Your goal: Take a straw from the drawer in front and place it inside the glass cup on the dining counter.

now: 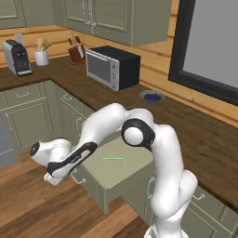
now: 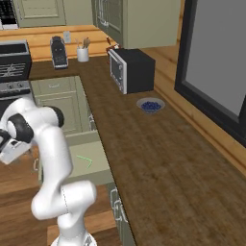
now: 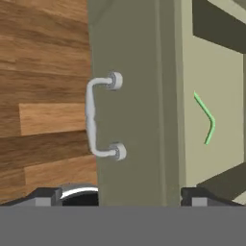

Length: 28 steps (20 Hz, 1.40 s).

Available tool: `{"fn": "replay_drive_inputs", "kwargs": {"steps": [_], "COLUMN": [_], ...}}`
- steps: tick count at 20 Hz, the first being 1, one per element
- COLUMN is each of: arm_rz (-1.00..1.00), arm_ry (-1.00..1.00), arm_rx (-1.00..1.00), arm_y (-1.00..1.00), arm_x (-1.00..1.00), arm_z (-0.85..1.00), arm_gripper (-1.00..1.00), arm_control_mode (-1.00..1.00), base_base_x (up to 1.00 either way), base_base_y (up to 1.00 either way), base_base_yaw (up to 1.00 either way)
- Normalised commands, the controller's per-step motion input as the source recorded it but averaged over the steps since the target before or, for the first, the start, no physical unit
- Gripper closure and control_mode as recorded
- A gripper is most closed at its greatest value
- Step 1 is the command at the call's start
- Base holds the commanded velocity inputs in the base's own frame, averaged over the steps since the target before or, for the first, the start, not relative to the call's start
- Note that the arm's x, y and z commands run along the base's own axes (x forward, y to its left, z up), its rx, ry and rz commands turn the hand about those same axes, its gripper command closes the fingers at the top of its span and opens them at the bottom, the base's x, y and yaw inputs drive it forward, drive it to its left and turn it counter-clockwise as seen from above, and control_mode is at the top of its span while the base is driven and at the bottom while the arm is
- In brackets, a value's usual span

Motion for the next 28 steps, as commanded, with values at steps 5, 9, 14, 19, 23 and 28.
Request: {"fn": "replay_drive_inputs", "kwargs": {"steps": [5,9,14,19,23,28], "arm_rz": [0.00,0.00,-0.01,0.00,0.00,0.00], "arm_ry": [0.01,0.00,0.09,0.13,0.17,0.16], "arm_rx": [0.28,0.21,0.11,0.10,0.10,0.06], "arm_y": [-0.55,-0.88,-0.80,-0.53,-0.11,0.03], "arm_x": [-0.27,-0.01,0.25,0.36,0.40,0.23], "arm_z": [0.94,0.45,0.01,-0.16,-0.34,-0.61], "arm_gripper": [-1.00,-1.00,-1.00,-1.00,-1.00,-1.00], "arm_control_mode": [-1.00,-1.00,-1.00,-1.00,-1.00,-1.00], "base_base_x": [0.00,0.00,0.00,0.00,0.00,0.00], "base_base_y": [0.00,0.00,0.00,0.00,0.00,0.00], "base_base_yaw": [0.00,0.00,0.00,0.00,0.00,0.00]}}
